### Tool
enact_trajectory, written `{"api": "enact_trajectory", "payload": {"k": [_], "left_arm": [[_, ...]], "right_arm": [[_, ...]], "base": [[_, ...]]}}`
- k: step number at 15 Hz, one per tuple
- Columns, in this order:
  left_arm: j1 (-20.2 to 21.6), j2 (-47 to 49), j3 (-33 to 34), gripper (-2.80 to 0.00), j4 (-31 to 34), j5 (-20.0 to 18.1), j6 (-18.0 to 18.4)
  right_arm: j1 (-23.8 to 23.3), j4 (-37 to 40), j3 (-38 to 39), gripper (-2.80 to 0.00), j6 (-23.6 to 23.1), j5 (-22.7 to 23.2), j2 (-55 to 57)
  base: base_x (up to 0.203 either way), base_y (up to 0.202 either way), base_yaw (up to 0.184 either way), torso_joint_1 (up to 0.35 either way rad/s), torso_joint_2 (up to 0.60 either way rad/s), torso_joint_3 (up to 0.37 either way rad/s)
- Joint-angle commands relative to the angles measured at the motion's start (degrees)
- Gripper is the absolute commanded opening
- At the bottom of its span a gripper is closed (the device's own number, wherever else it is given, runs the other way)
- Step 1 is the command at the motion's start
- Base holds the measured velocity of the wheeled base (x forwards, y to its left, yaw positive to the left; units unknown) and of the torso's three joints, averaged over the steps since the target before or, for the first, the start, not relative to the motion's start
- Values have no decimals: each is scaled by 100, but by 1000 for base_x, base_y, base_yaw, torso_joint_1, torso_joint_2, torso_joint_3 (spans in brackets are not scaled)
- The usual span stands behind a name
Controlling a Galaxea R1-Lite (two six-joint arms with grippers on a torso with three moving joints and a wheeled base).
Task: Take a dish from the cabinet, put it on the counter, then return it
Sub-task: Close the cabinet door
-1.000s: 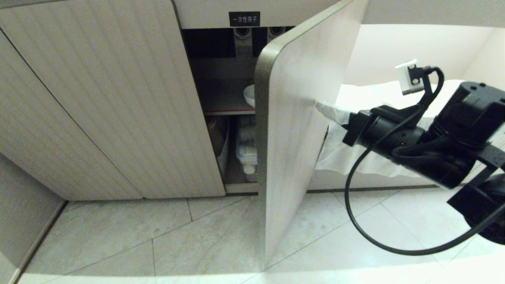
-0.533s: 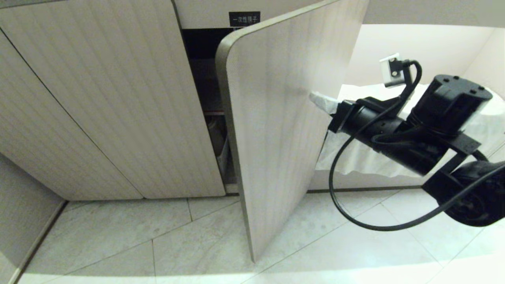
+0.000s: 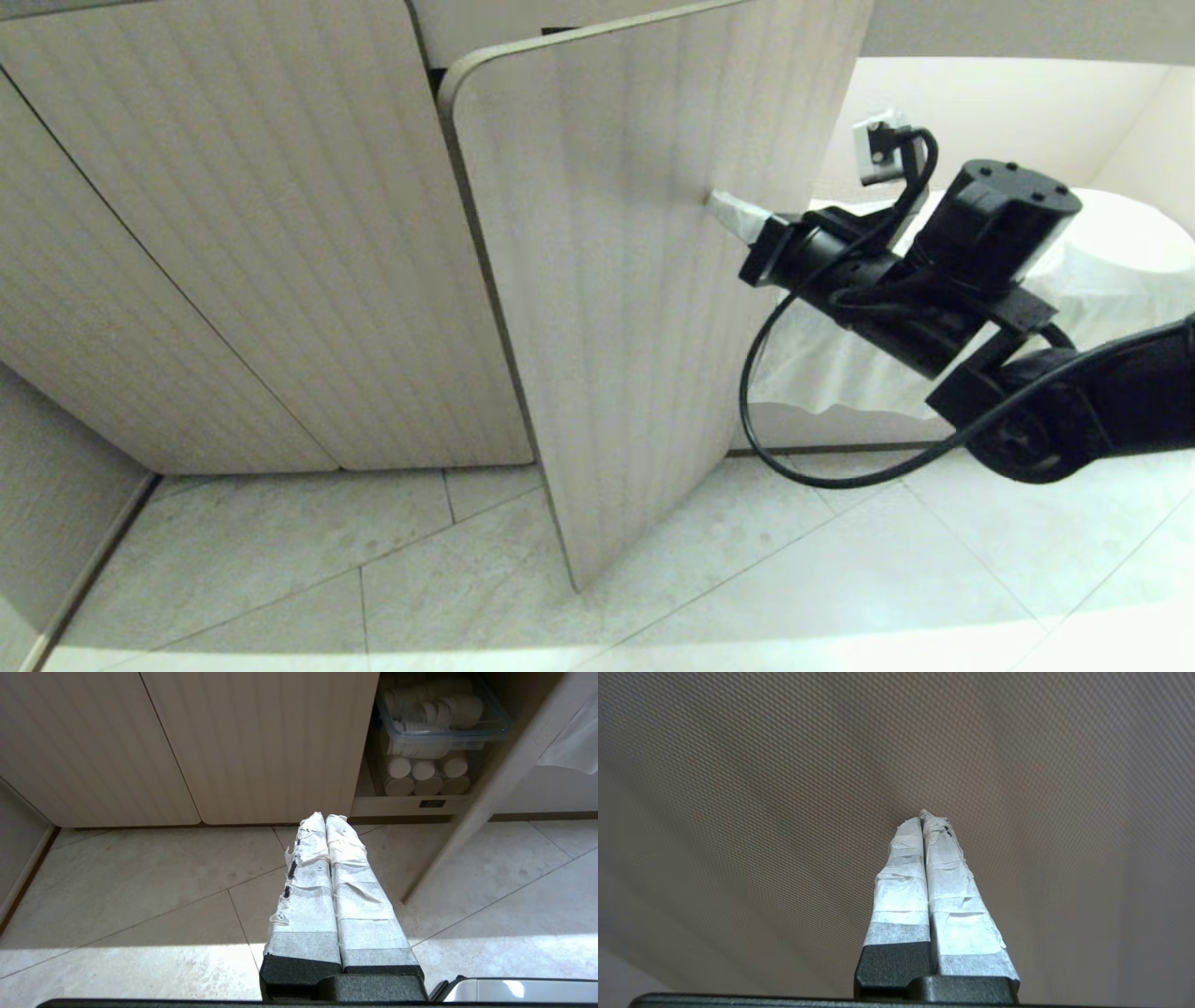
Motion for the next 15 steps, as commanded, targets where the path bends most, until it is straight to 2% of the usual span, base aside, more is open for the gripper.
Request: {"api": "enact_trajectory", "payload": {"k": [1, 11, 15], "left_arm": [[2, 0, 1, -280, -2, -2, -4], [-6, 0, 1, -280, -2, -2, -4], [-6, 0, 1, -280, -2, -2, -4]], "right_arm": [[-3, -39, -364, -280, -67, 3, 374], [-91, -21, -1712, -280, -94, -408, 1263], [-141, -44, -2394, -280, -375, -400, 1622]], "base": [[0, 0, 0, 0, 0, 0], [0, 0, 0, 0, 0, 0], [0, 0, 0, 0, 0, 0]]}}
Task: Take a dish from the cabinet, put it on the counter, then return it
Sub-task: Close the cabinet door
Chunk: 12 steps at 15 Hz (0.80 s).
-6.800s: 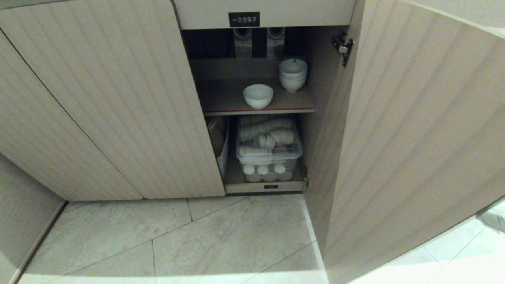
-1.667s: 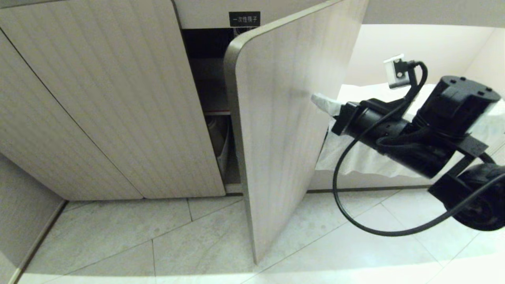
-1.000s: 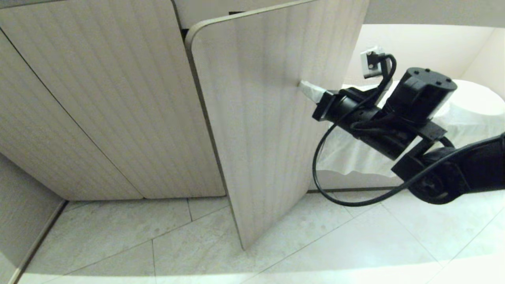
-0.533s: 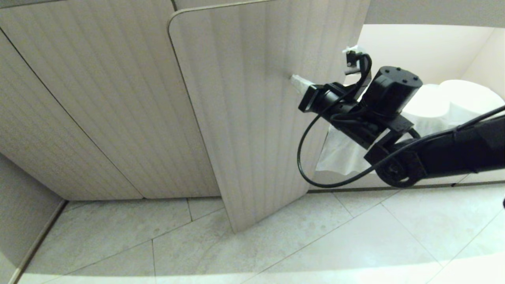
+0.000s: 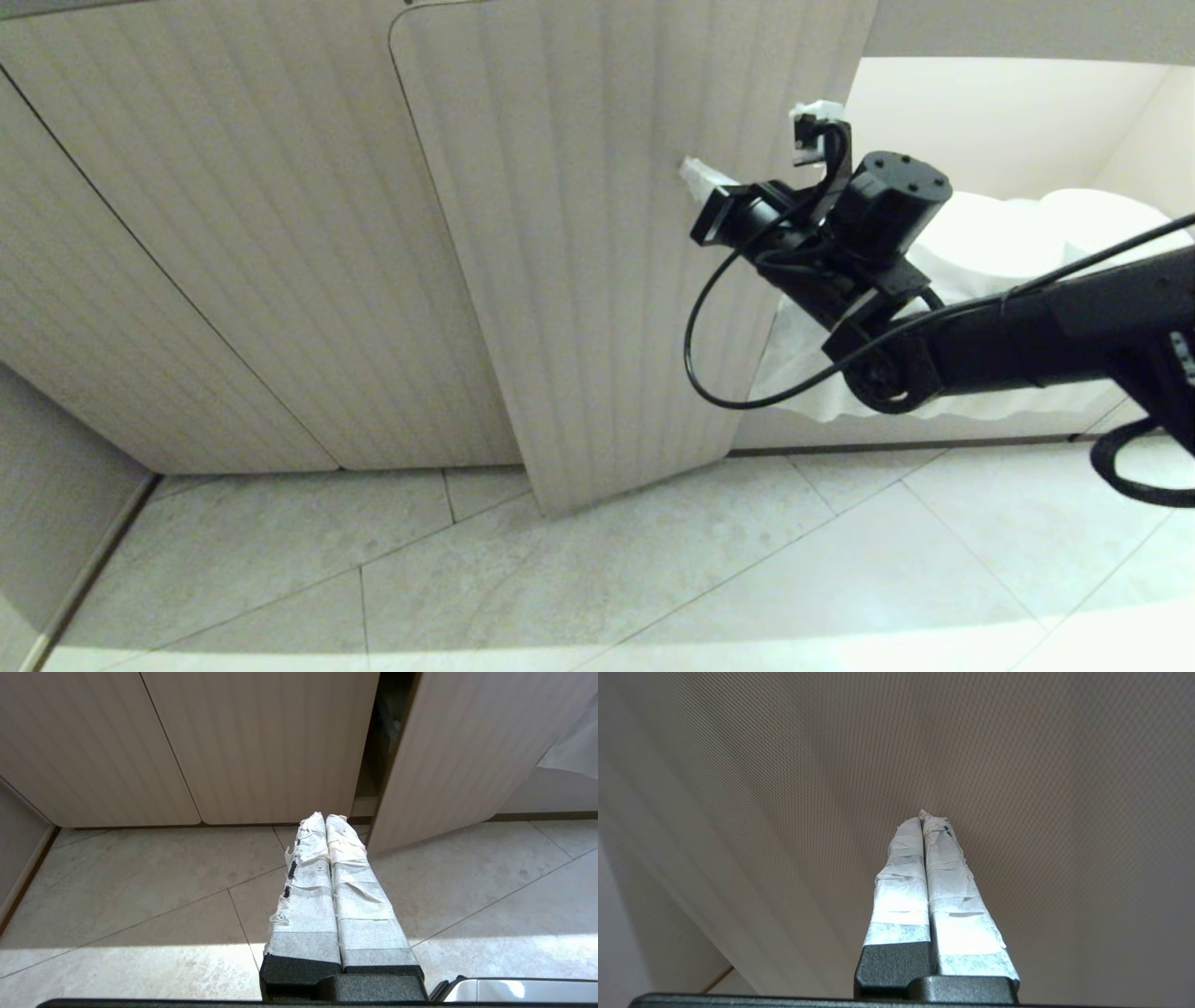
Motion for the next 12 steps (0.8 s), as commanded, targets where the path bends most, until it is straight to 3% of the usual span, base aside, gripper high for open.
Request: {"api": "enact_trajectory", "payload": {"k": [1, 6, 12], "left_arm": [[-1, 0, 1, -280, -2, -2, -2], [-1, 0, 1, -280, -2, -2, -2], [-1, 0, 1, -280, -2, -2, -2]], "right_arm": [[-22, -67, -425, -280, -37, 6, 298], [-90, -137, -1267, -280, -60, 6, 796], [-249, -150, -1468, -280, -139, 3, 1072]], "base": [[0, 0, 0, 0, 0, 0], [0, 0, 0, 0, 0, 0], [0, 0, 0, 0, 0, 0]]}}
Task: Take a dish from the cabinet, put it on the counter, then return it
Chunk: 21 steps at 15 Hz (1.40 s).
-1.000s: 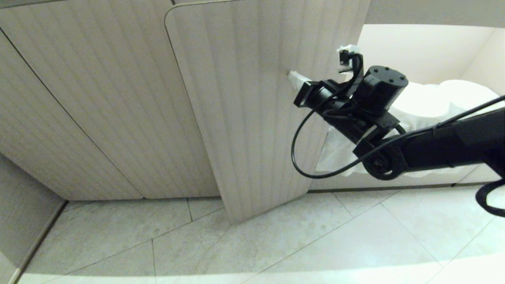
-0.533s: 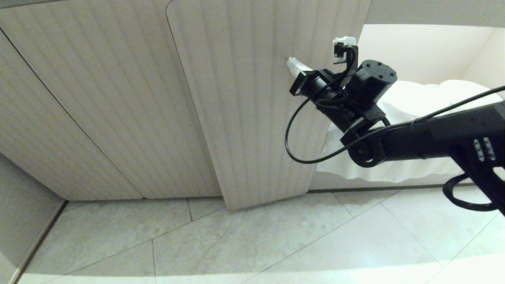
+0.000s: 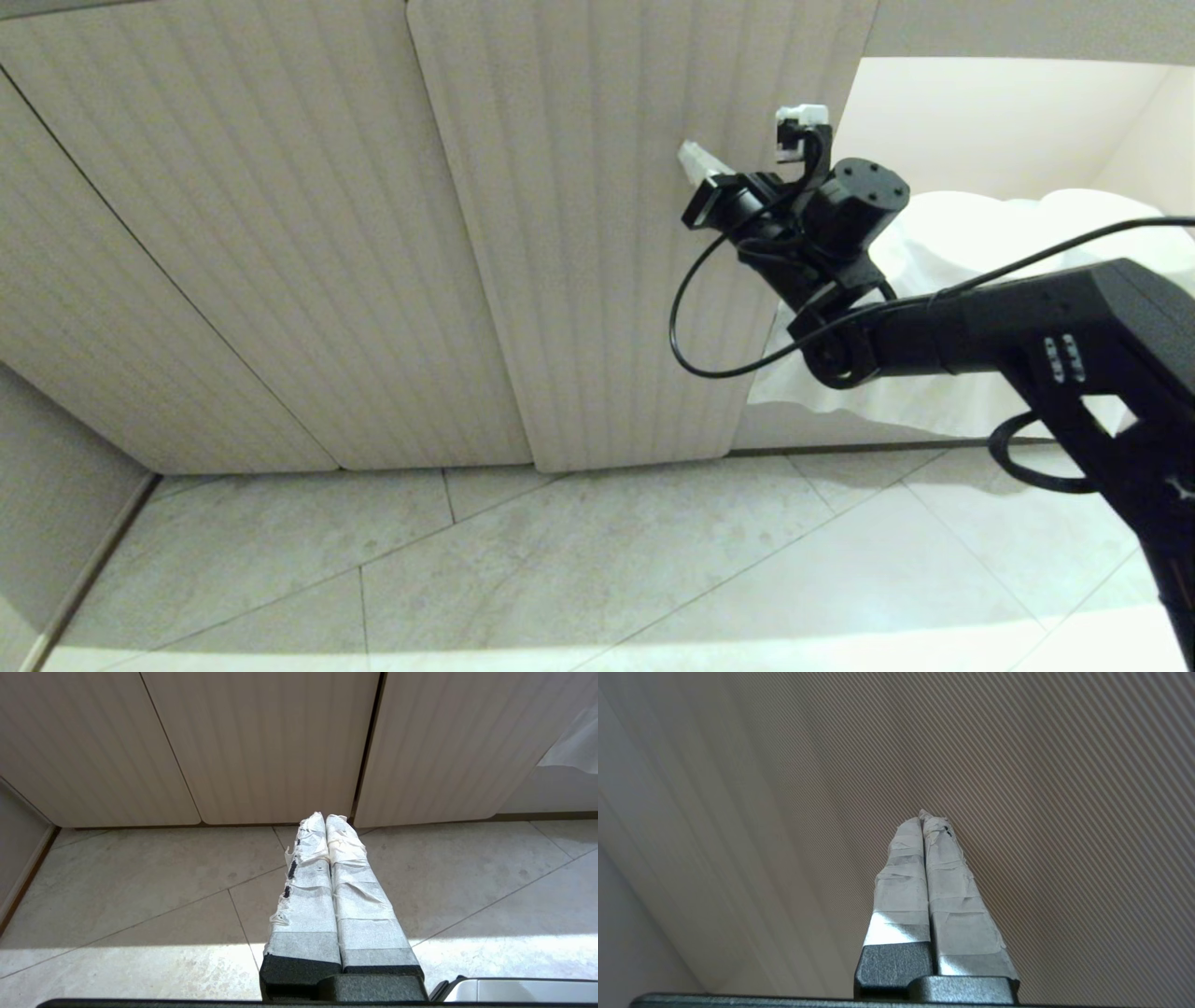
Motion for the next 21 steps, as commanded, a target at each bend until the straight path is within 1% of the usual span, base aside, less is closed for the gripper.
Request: {"api": "enact_trajectory", "payload": {"k": [1, 10, 13, 15, 18, 21], "left_arm": [[4, 0, 1, -280, -2, -2, -2], [-4, 0, 1, -280, -2, -2, -2], [5, 0, 1, -280, -2, 6, -2], [5, 0, 1, -280, -2, -2, -2], [-4, 0, 1, -280, -2, -2, -2], [0, 0, 1, -280, -2, -2, -2]], "right_arm": [[-57, -36, -17, -280, 1, 9, 107], [-147, -36, 80, -280, -24, 9, 76], [-188, -51, 336, -280, 15, 19, -109], [-186, -96, 729, -280, 39, 47, -315], [-161, -322, 1515, -280, 125, 130, -716], [-144, -640, 2480, -280, 171, 572, -1283]], "base": [[0, 0, 0, 0, 0, 0], [0, 0, 0, 0, 0, 0], [0, 0, 0, 0, 0, 0], [0, 0, 0, 0, 0, 0], [0, 0, 0, 0, 0, 0], [0, 0, 0, 0, 0, 0]]}}
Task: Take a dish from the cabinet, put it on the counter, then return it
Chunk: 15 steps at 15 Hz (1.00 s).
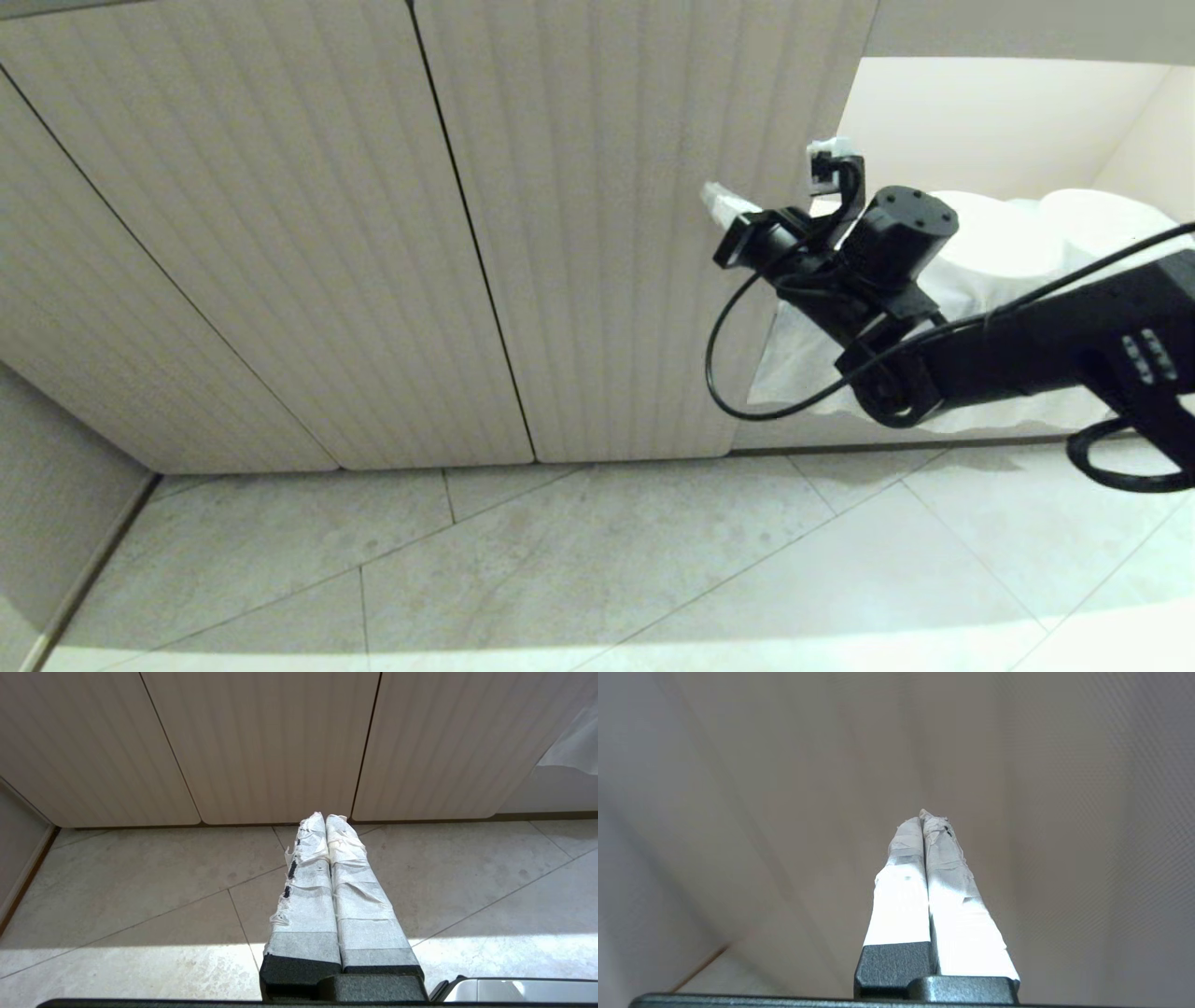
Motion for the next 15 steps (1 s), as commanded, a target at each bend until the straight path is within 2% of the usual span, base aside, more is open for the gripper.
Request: {"api": "enact_trajectory", "payload": {"k": [1, 6, 10, 15], "left_arm": [[-1, 0, 1, -280, -2, -2, -2], [-1, 0, 1, -280, -2, -2, -2], [6, 0, 1, -280, -2, 7, -2], [7, 0, 1, -280, -2, -2, -2]], "right_arm": [[12, -194, 771, -280, 20, 284, -624], [10, -338, 2475, -280, 206, 767, -1761], [8, -331, 3823, -280, 190, 801, -2753], [-7, -161, 4856, -280, 185, 770, -4041]], "base": [[0, 0, 0, 0, 0, 0], [0, 0, 0, 0, 0, 0], [0, 0, 0, 0, 0, 0], [0, 0, 0, 0, 0, 0]]}}
